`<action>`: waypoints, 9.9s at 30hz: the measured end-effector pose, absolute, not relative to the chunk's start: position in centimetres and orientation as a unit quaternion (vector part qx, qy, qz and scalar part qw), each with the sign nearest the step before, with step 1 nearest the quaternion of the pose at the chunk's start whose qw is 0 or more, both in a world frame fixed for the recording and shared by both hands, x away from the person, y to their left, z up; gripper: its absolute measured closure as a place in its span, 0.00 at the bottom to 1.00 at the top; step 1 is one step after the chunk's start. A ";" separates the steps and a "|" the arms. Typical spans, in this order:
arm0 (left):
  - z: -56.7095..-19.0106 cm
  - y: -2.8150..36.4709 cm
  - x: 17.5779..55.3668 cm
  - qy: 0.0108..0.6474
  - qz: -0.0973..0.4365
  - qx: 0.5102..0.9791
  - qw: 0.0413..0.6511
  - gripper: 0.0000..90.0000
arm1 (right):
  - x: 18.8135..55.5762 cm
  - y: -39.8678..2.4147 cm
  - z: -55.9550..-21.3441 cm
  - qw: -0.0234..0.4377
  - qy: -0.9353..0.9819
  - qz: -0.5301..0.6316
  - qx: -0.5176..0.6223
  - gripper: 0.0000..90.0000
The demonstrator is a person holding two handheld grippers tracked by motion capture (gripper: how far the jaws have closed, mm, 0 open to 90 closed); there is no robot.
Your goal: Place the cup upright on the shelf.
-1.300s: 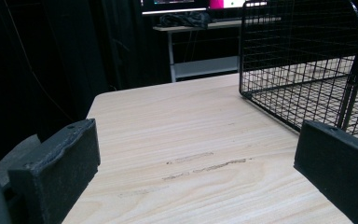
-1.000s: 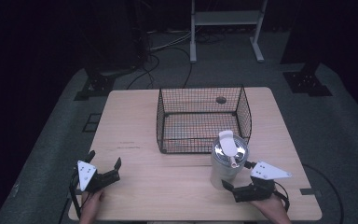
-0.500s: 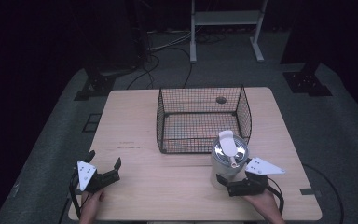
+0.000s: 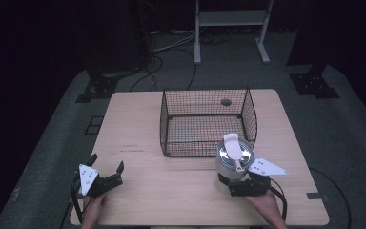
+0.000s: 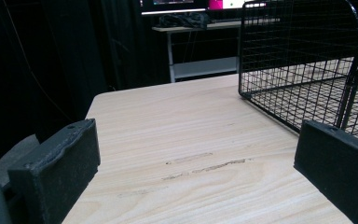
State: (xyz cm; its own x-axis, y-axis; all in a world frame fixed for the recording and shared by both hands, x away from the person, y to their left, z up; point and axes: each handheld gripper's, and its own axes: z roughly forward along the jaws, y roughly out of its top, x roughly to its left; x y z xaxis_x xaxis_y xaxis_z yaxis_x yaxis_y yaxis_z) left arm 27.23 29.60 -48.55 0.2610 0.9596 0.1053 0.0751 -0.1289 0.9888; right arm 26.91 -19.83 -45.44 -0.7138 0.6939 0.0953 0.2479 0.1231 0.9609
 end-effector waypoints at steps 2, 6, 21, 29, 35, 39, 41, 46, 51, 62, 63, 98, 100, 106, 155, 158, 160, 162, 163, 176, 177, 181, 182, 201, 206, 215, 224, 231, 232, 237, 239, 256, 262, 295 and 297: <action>-48.5 29.6 27.2 0.423 0.436 0.611 0.507 0.00 | 26.9 -19.8 -45.4 0.195 0.724 0.578 0.324 0.06; -48.5 29.6 27.2 0.424 0.436 0.611 0.507 0.00 | 26.8 -19.8 -45.4 0.200 0.726 0.575 0.320 0.07; -48.5 29.7 27.2 0.426 0.436 0.608 0.509 0.00 | 26.9 -20.4 -45.5 0.192 0.730 0.585 0.296 0.09; -48.5 29.7 27.2 0.425 0.436 0.609 0.509 0.00 | 26.6 -20.8 -44.5 0.183 0.729 0.597 0.281 0.09; -48.5 29.7 27.2 0.425 0.436 0.609 0.508 0.00 | 26.5 -20.9 -42.4 0.176 0.732 0.604 0.261 0.09; -48.5 29.7 27.2 0.426 0.436 0.608 0.509 0.00 | 26.9 -20.8 -41.0 0.171 0.728 0.613 0.254 0.09; -48.5 29.7 27.2 0.426 0.436 0.607 0.509 0.00 | 27.2 -20.7 -40.2 0.170 0.724 0.620 0.251 0.09; -48.5 29.7 27.2 0.427 0.436 0.607 0.509 0.00 | 27.8 -20.5 -38.6 0.175 0.717 0.629 0.242 0.09; -48.5 29.7 27.2 0.426 0.437 0.607 0.509 0.00 | 29.1 -20.0 -36.6 0.182 0.717 0.634 0.227 0.09; -48.5 29.8 27.3 0.428 0.434 0.606 0.512 0.00 | 32.4 -18.6 -34.2 0.174 0.715 0.640 0.222 0.09; -48.5 29.8 27.3 0.428 0.434 0.605 0.513 0.00 | 33.1 -18.3 -33.8 0.173 0.714 0.642 0.220 0.09; -48.5 30.0 27.2 0.429 0.432 0.602 0.517 0.00 | 45.8 -12.1 -33.1 0.176 0.739 0.606 0.236 0.09; -48.5 30.0 27.2 0.428 0.432 0.602 0.517 0.00 | 46.3 -11.7 -33.1 0.173 0.742 0.603 0.237 0.09; -48.5 30.1 27.2 0.429 0.429 0.601 0.520 0.00 | 47.8 -10.8 -33.6 0.175 0.746 0.600 0.231 0.09; -48.5 30.7 27.2 0.438 0.417 0.590 0.534 0.00 | 53.2 -8.1 -42.0 0.087 0.795 0.541 0.261 0.09; -48.5 30.7 27.2 0.438 0.417 0.591 0.534 0.00 | 53.3 -8.4 -42.1 0.087 0.793 0.543 0.263 0.09; -48.5 30.7 27.2 0.438 0.416 0.591 0.535 0.00 | 53.3 -8.6 -42.1 0.084 0.794 0.543 0.261 0.09; -48.5 30.7 27.2 0.438 0.416 0.591 0.535 0.00 | 53.2 -8.7 -42.1 0.085 0.796 0.543 0.254 0.09; -48.5 30.6 27.2 0.437 0.417 0.591 0.535 0.00 | 53.2 -8.8 -42.2 0.086 0.800 0.540 0.245 0.09; -48.5 30.5 27.2 0.436 0.418 0.590 0.535 0.00 | 52.9 -10.4 -42.4 0.081 0.802 0.542 0.237 0.09; -48.5 30.5 27.2 0.435 0.419 0.591 0.534 0.00 | 52.9 -10.4 -42.4 0.079 0.803 0.541 0.236 0.09; -48.5 30.5 27.2 0.436 0.419 0.591 0.534 0.00 | 52.7 -10.1 -42.3 0.087 0.810 0.535 0.224 0.09; -48.5 30.5 27.2 0.436 0.419 0.591 0.534 0.00 | 52.7 -10.1 -42.3 0.087 0.810 0.535 0.224 0.09; -48.5 30.6 27.2 0.435 0.418 0.593 0.533 0.00 | 52.3 -11.0 -42.3 0.090 0.817 0.526 0.218 0.09; -48.5 30.5 27.2 0.434 0.419 0.594 0.533 0.00 | 52.0 -11.2 -42.2 0.093 0.823 0.518 0.213 0.09; -48.5 30.5 27.2 0.433 0.419 0.594 0.532 0.00 | 51.5 -11.8 -42.3 0.099 0.823 0.516 0.214 0.09; -48.5 30.4 27.2 0.433 0.421 0.594 0.531 0.00 | 51.1 -12.2 -42.1 0.100 0.829 0.506 0.215 0.09; -48.5 30.4 27.2 0.432 0.421 0.595 0.531 0.00 | 50.8 -12.3 -41.8 0.106 0.834 0.496 0.219 0.09; -48.5 30.4 27.2 0.432 0.421 0.595 0.531 0.00 | 50.8 -12.3 -41.7 0.104 0.834 0.495 0.222 0.09; -48.5 30.4 27.2 0.432 0.421 0.595 0.531 0.00 | 50.6 -12.3 -41.5 0.108 0.834 0.492 0.225 0.09; -48.5 30.4 27.2 0.432 0.421 0.595 0.531 0.00 | 50.5 -12.4 -41.5 0.108 0.834 0.490 0.229 0.09; -48.6 30.4 27.2 0.431 0.421 0.595 0.531 0.00 | 49.6 -13.5 -40.6 0.119 0.838 0.470 0.253 0.09; -48.5 30.4 27.1 0.431 0.421 0.595 0.531 0.00 | 49.2 -14.1 -40.3 0.122 0.833 0.466 0.273 0.09; -48.6 30.2 27.1 0.427 0.425 0.598 0.528 0.00 | 46.0 -17.0 -37.9 0.151 0.814 0.451 0.333 0.10; -48.6 30.2 27.1 0.427 0.425 0.598 0.528 0.00 | 45.7 -17.1 -37.7 0.151 0.813 0.453 0.334 0.10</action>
State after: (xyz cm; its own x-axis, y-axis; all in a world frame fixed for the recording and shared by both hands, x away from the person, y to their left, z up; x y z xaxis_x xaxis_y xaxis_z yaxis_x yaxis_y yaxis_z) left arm 27.10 30.24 -48.55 0.2736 0.9601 0.0574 0.0622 -0.0772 0.9951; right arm 45.71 -17.12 -37.73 -0.7316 0.6793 0.0571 0.4052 0.3661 0.8377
